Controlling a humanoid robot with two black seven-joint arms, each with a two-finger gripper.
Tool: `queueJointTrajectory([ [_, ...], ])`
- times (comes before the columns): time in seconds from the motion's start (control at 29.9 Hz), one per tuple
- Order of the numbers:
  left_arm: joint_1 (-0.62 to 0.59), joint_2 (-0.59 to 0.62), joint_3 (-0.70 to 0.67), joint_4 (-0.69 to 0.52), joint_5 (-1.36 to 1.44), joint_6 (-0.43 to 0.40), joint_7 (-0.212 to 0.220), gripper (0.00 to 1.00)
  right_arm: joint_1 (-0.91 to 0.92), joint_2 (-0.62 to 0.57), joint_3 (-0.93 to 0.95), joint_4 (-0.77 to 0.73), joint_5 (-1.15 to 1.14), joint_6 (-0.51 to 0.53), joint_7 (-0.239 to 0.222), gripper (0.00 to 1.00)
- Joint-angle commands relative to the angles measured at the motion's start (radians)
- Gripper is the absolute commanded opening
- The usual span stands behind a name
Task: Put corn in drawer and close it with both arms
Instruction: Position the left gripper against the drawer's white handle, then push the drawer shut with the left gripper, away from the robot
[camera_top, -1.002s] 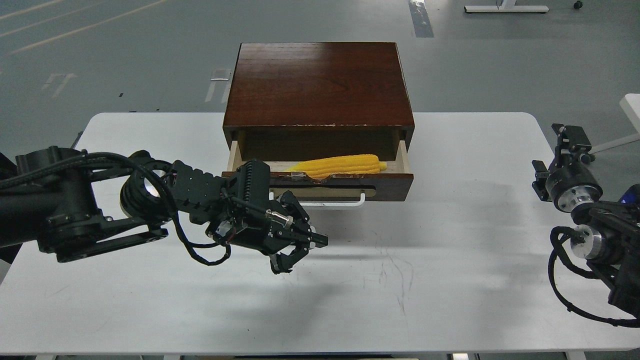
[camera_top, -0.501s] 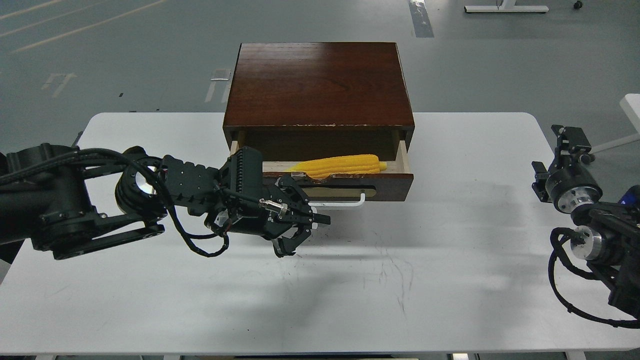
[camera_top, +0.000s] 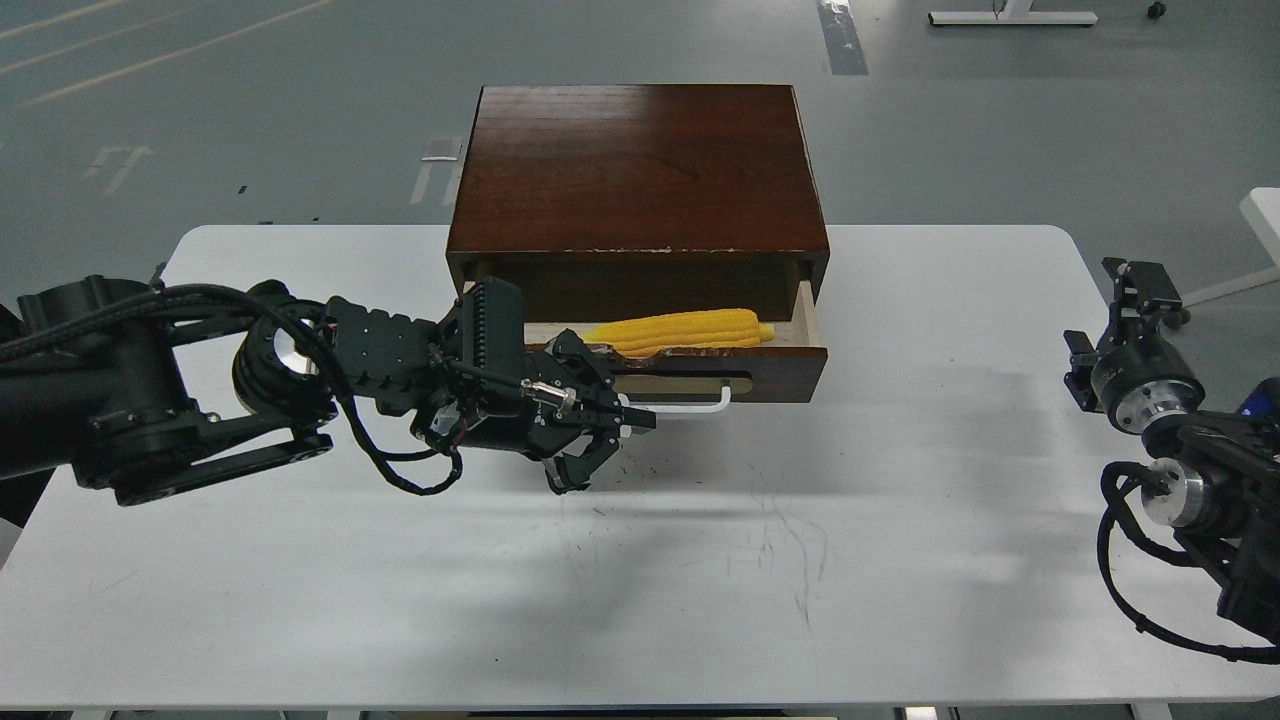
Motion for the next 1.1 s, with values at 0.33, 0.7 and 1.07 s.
queueJointTrajectory([
  [0.33, 0.0, -0.011, -0.002, 0.02, 0.0, 0.0, 0.0, 0.0, -0.015, 0.001, 0.0, 0.0, 0.0, 0.0, 0.0, 1.0],
  [0.7, 0.0, -0.034, -0.005, 0.053, 0.0, 0.002, 0.0, 0.0, -0.017, 0.003, 0.003, 0.0, 0.0, 0.0, 0.0, 1.0],
  [1.07, -0.009, -0.035, -0.008, 0.076, 0.0, 0.006, 0.0, 0.0, -0.02, 0.003, 0.002, 0.0, 0.0, 0.0, 0.0, 1.0],
])
